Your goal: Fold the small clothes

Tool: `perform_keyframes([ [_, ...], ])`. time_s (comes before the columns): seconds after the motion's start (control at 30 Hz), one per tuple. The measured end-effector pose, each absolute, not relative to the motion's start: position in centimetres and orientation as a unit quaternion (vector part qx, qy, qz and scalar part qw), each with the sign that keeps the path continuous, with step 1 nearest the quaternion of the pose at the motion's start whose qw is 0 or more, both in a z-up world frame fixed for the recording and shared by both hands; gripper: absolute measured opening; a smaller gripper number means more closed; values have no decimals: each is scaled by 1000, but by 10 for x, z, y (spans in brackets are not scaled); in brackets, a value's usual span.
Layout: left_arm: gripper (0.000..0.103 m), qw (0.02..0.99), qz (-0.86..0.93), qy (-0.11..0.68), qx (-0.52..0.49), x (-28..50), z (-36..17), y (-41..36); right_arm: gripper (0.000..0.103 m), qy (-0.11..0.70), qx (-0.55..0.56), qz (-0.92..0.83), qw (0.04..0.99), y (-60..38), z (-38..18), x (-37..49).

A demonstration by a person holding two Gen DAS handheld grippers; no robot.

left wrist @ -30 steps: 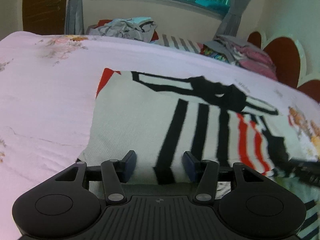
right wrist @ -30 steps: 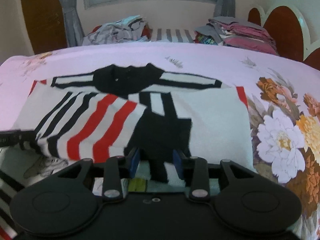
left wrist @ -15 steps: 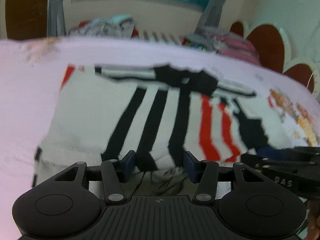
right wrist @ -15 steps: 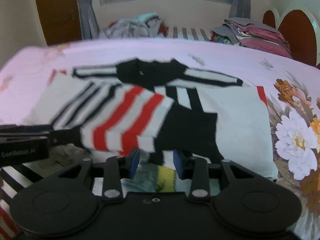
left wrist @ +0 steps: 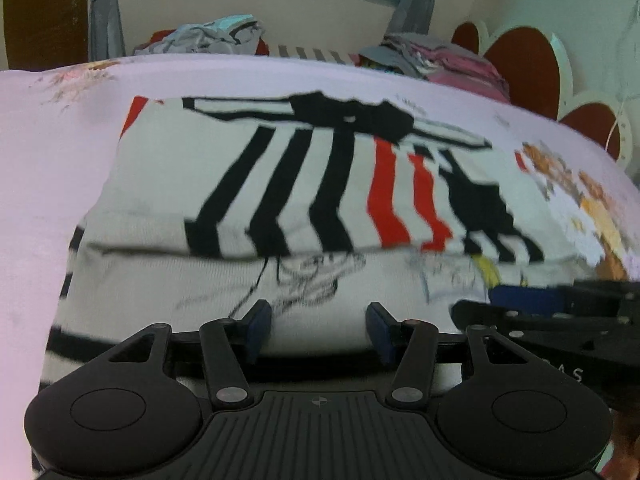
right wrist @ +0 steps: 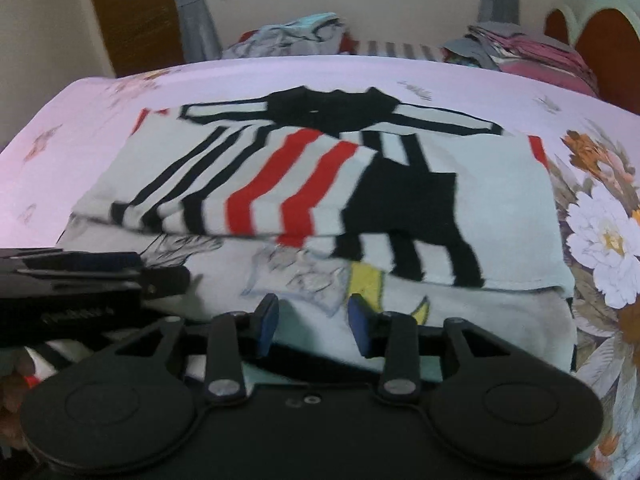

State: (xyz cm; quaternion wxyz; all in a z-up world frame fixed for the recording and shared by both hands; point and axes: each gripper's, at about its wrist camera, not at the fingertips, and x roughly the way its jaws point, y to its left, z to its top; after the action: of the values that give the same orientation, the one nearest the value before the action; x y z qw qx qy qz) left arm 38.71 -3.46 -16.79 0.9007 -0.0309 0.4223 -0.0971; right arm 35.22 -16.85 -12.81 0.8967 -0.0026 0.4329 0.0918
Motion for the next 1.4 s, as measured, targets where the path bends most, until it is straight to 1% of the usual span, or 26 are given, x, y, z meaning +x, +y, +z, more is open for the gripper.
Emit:
perform_keyframes([
  [0.07,53,902,-101,420,-13,382,-169,-34,45,436,-24,104,894,-163,-130,348],
  [0.2,53,900,-90,425,-8,377,-167,-29,44,428,-63,105,895,-160,-132,340],
  [0.37,53,902,-73,425,-4,359,-168,-17,46,426,-68,94,897,-179,-132,327],
  [0.5,53,903,-62,424,-5,346,-168,-9,48,427,-58,80,899,-194,-133,316],
  [0.73,53,904,-74,422,-2,319,-157,-19,46,417,-2,91,904,-191,-113,284],
  [0.83,53,899,-97,427,-4,306,-158,-25,45,422,-5,101,901,-176,-114,268],
  [0.93,53,899,-108,425,23,293,-164,-23,45,435,-22,97,895,-162,-122,254],
  [1.1,53,900,-113,420,28,268,-166,3,47,434,-55,61,897,-160,-132,229],
  [1.4,53,901,-110,420,2,232,-161,41,47,433,-32,-13,901,-182,-124,187],
])
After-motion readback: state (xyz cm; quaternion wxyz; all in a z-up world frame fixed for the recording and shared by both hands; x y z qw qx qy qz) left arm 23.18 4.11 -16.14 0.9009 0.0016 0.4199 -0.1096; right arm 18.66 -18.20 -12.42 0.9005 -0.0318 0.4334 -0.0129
